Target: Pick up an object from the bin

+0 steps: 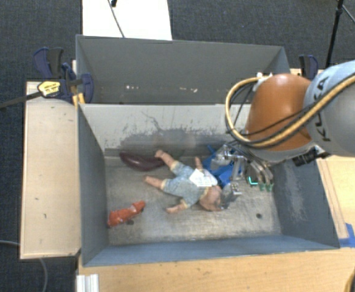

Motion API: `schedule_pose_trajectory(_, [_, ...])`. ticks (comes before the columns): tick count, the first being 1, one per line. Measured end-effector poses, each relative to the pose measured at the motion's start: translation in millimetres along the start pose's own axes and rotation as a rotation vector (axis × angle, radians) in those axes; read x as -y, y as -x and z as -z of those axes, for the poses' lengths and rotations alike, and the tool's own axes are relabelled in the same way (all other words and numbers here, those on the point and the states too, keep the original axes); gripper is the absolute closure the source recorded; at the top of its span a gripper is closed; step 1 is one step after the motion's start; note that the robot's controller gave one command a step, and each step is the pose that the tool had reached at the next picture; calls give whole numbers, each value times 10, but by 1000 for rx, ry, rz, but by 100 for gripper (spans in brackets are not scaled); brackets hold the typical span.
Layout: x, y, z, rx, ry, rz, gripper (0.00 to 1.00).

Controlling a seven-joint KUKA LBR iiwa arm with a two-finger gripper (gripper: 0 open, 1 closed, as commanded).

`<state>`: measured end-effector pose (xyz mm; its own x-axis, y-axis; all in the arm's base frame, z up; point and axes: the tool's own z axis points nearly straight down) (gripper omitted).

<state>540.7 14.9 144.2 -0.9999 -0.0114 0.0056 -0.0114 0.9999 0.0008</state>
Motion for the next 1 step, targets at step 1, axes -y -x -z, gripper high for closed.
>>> schedule_pose_trajectory(1, [1, 18, 44, 8, 0, 0, 0])
